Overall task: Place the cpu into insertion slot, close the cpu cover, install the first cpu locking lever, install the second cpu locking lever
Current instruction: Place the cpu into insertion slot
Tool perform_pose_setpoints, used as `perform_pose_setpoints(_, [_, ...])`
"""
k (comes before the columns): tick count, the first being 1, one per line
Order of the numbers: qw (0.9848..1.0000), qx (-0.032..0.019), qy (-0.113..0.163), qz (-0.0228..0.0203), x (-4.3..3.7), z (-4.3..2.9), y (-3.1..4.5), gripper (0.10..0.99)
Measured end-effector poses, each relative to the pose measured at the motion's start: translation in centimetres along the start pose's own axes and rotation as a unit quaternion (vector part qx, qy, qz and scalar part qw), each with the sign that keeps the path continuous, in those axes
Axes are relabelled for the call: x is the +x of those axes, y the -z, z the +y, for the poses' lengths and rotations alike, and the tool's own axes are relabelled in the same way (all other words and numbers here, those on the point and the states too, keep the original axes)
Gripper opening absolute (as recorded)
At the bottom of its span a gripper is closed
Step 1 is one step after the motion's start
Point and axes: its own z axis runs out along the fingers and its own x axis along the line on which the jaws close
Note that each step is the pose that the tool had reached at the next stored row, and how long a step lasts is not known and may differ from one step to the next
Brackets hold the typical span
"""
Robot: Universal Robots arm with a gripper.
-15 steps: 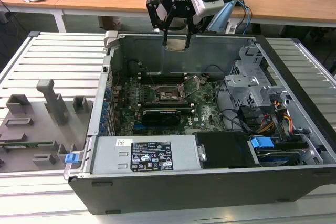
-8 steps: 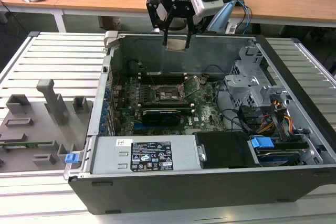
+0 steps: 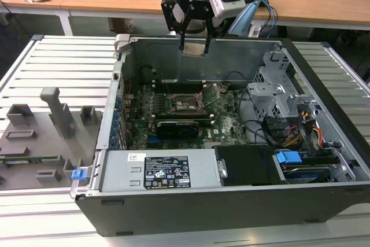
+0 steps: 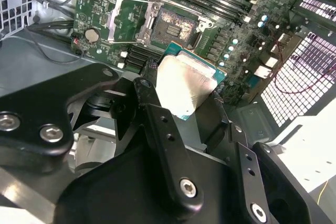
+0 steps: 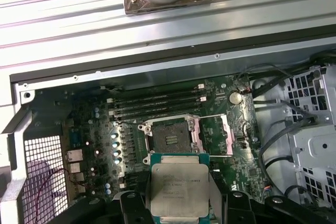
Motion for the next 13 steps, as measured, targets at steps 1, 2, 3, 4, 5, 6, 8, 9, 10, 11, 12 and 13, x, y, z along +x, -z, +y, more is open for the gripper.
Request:
perform_pose_setpoints(1, [1.0000,-0.0001,-0.001,-0.0001,0.00,0.00,0.00,0.537])
perform_pose_setpoints(2, [1.0000,-0.0001,-0.002,-0.0002,0.00,0.00,0.00,0.537])
perform_pose_setpoints(3, [1.0000,-0.0001,-0.002,-0.0002,0.00,0.00,0.00,0.537])
perform_pose_setpoints(4, [1.0000,-0.0001,-0.003,-0.0003,0.00,0.00,0.00,0.537])
perform_pose_setpoints(5, [1.0000,-0.0001,-0.004,-0.0004,0.00,0.00,0.00,0.537])
perform_pose_setpoints(6, [1.0000,-0.0001,-0.005,-0.0005,0.00,0.00,0.00,0.537])
perform_pose_setpoints(8, [1.0000,-0.0001,-0.007,-0.0007,0.00,0.00,0.00,0.537])
perform_pose_setpoints(9, [1.0000,-0.0002,-0.009,-0.0008,0.01,0.00,0.00,0.537])
perform_pose_setpoints(10, [0.9999,-0.0002,-0.011,-0.0010,0.01,0.00,0.00,0.537])
perform_pose_setpoints(11, [0.9999,-0.0003,-0.014,-0.0012,0.02,0.00,0.00,0.537])
perform_pose_setpoints(12, [0.9998,-0.0004,-0.018,-0.0016,0.01,0.00,0.00,0.537])
perform_pose_setpoints(13, [0.9997,-0.0005,-0.024,-0.0021,0.02,0.00,-0.01,0.537])
